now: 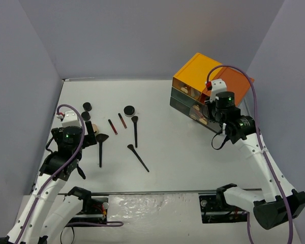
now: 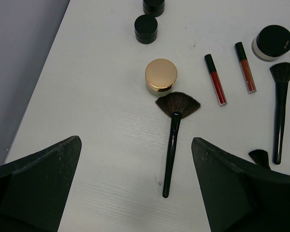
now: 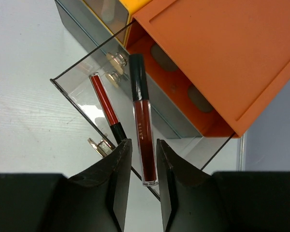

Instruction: Organize the makeup

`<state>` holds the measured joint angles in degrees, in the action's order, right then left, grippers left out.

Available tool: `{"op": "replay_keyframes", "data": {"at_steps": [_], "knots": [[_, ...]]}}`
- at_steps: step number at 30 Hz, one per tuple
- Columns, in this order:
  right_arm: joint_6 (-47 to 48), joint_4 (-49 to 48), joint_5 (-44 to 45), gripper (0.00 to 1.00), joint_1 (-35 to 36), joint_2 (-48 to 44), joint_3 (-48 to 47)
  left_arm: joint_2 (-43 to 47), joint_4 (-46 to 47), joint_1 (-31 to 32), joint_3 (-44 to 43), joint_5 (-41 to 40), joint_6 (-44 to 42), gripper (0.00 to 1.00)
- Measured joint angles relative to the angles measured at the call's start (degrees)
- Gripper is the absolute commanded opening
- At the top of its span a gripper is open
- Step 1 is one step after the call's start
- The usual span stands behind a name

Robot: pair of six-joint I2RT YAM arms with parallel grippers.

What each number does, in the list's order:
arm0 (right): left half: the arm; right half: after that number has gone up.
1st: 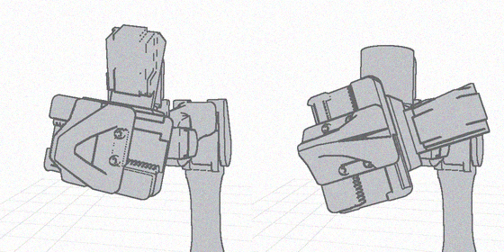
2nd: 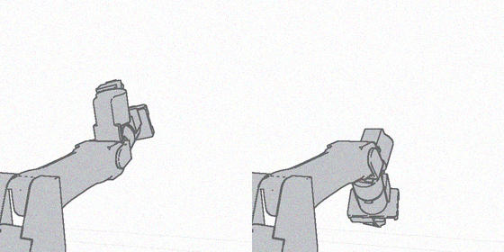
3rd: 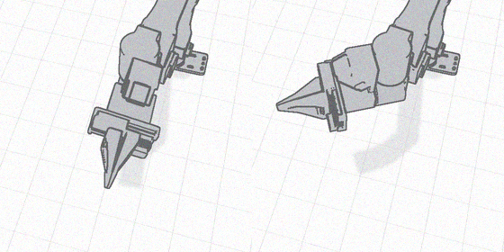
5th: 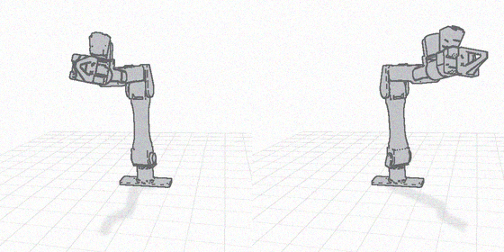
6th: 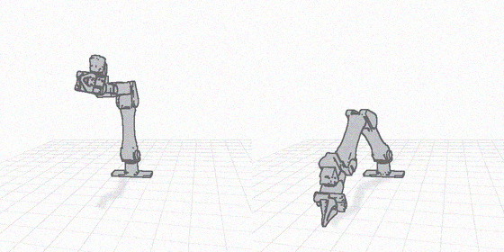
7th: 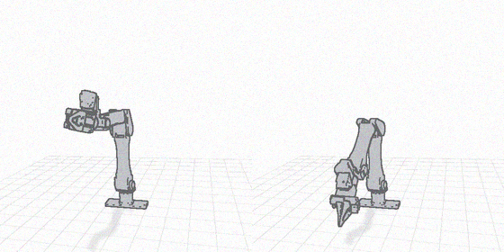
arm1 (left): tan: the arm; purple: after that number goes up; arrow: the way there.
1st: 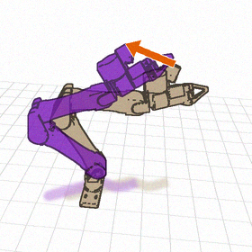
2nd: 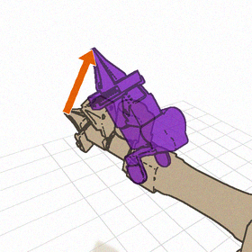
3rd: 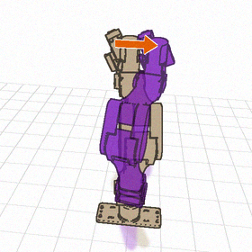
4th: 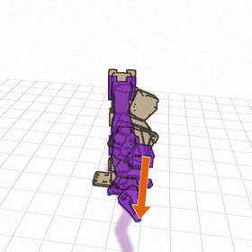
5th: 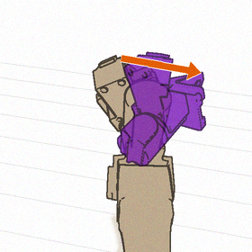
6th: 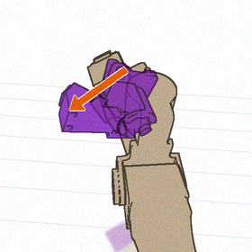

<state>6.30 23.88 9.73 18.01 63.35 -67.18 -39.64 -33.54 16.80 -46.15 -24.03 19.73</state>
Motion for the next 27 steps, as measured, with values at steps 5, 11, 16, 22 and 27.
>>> {"op": "replay_keyframes", "data": {"at_steps": [5, 11, 16, 22, 27], "knots": [[-0.20, 0.10, 0.69, 0.62, -0.04, 2.20, -0.12, 0.09, -0.01, 0.00, 0.00, 0.02, 0.00, 0.97], [-0.34, 0.91, -1.85, 0.66, 0.28, 4.21, -4.99, 0.47, -0.01, 0.00, 0.00, 0.00, 0.00, 0.97], [-2.54, -0.74, -4.26, 0.66, 6.91, 7.79, -12.09, 0.50, 0.00, 0.00, 0.00, -0.02, 0.00, 0.97], [-7.25, -9.46, -8.14, 0.66, 20.36, 19.86, -16.88, 0.61, -0.02, -0.06, 0.01, -0.06, 0.00, 0.97], [-9.57, -15.11, -10.21, 0.66, 26.64, 36.50, -21.84, 0.94, -0.02, -0.07, 0.00, -0.28, 0.00, 0.97]]}}
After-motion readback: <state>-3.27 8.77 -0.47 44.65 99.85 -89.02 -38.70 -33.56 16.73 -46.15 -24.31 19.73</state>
